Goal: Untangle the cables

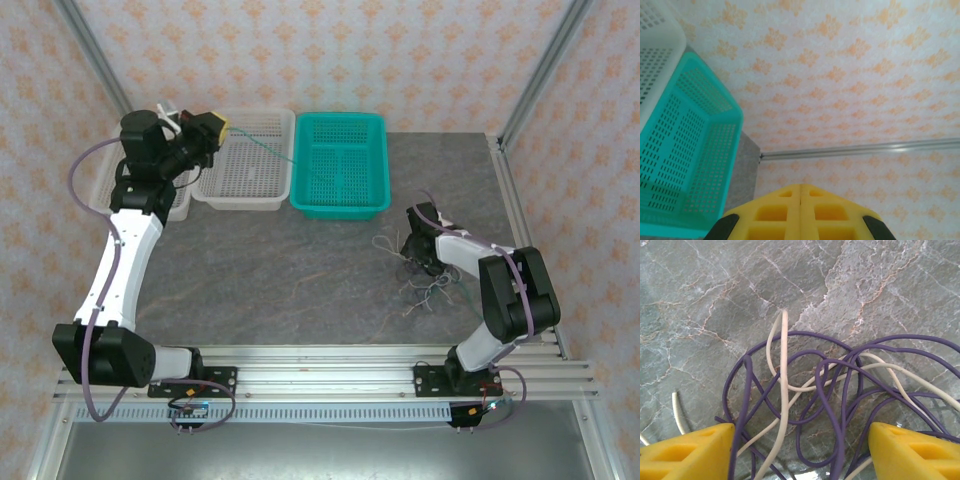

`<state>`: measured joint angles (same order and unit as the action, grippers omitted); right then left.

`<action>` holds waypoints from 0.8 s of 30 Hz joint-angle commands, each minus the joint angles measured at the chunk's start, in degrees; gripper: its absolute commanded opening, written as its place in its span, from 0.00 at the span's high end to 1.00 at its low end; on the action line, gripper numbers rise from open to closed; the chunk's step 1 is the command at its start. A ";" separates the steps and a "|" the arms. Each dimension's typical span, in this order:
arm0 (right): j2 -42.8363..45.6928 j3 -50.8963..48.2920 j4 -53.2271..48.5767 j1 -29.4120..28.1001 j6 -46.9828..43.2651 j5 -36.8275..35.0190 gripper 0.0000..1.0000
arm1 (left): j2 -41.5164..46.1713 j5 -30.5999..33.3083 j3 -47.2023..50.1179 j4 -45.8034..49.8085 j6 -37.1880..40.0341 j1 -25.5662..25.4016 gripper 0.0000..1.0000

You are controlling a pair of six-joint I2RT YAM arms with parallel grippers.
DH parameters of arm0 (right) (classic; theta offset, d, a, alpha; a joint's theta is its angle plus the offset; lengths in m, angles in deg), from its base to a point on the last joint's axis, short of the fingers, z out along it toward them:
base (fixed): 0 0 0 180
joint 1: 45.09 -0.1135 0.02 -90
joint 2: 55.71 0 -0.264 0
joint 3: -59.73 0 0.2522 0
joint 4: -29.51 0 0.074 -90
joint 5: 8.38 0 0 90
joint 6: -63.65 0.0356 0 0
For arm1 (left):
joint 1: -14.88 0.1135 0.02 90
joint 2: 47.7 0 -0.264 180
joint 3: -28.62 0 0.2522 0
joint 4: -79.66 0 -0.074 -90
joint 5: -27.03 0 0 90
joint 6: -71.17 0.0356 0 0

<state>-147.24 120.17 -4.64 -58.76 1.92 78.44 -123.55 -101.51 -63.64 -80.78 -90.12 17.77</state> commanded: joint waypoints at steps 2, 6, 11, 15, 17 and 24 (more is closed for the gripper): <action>0.69 -0.81 -2.39 0.57 -1.29 -2.97 0.30 | 2.64 -0.61 3.03 -8.35 -7.23 5.05 1.00; 1.39 0.70 -2.56 0.58 -3.20 -0.16 0.24 | 1.24 -2.84 -1.78 0.83 1.18 4.16 1.00; 7.23 4.01 -3.60 0.53 -3.55 5.98 0.19 | 1.09 0.83 -4.27 6.84 9.07 0.64 1.00; 13.07 6.39 -3.79 0.58 -2.49 7.62 0.16 | 1.82 9.44 -4.70 10.38 16.80 -3.79 1.00; 15.61 6.92 -3.70 0.58 -1.58 7.37 0.14 | 1.54 13.57 -4.40 10.85 19.91 -6.74 1.00; 21.81 7.38 -1.97 0.58 3.11 9.92 0.06 | -3.70 23.83 -3.98 5.51 25.78 -15.62 1.00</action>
<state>-127.02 127.06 -7.19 -58.44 2.38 86.68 -124.64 -84.88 -66.83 -72.62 -69.88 4.26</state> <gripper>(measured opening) 0.940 0.050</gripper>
